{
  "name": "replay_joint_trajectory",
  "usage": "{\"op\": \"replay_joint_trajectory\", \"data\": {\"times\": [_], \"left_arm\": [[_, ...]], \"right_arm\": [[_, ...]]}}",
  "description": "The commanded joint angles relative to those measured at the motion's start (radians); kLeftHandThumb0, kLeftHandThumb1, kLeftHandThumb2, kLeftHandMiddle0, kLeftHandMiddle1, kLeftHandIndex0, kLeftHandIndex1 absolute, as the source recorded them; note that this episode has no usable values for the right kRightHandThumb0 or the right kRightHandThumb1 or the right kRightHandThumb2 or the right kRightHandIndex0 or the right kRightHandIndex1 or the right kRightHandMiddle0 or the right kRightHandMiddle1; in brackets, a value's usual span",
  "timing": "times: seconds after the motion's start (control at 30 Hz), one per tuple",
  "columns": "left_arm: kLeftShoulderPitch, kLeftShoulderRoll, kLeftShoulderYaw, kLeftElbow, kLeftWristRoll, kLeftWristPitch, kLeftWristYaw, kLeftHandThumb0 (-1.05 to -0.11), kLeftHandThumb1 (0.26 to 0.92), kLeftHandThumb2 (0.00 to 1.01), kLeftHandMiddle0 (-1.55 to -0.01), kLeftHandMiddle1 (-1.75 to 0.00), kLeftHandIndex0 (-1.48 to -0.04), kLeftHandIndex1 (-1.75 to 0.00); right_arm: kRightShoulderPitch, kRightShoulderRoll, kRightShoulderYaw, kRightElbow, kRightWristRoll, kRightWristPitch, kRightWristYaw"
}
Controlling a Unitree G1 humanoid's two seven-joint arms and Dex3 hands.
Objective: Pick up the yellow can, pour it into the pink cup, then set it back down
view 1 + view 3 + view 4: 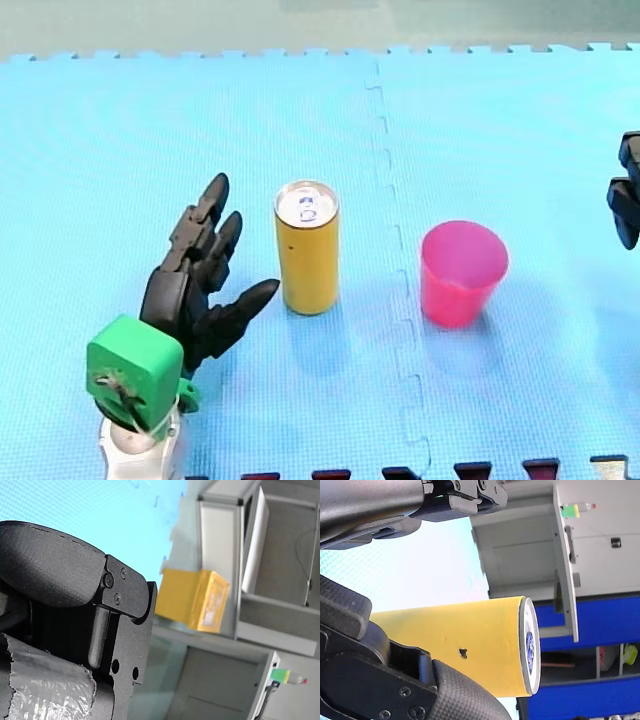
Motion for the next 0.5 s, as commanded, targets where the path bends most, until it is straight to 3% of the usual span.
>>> {"op": "replay_joint_trajectory", "data": {"times": [0.0,0.47], "left_arm": [[-0.002,0.0,0.007,-0.002,-0.003,0.001,-0.007,-1.048,0.765,0.0,-0.21,-0.01,-0.16,0.0],[-0.01,0.02,-0.008,-0.001,0.039,0.005,0.017,-1.048,0.767,0.0,-0.21,0.0,-0.16,0.0]], "right_arm": [[-0.001,-0.006,-0.003,-0.001,0.007,0.003,0.002],[-0.004,-0.003,-0.004,0.002,0.007,0.004,0.005]]}}
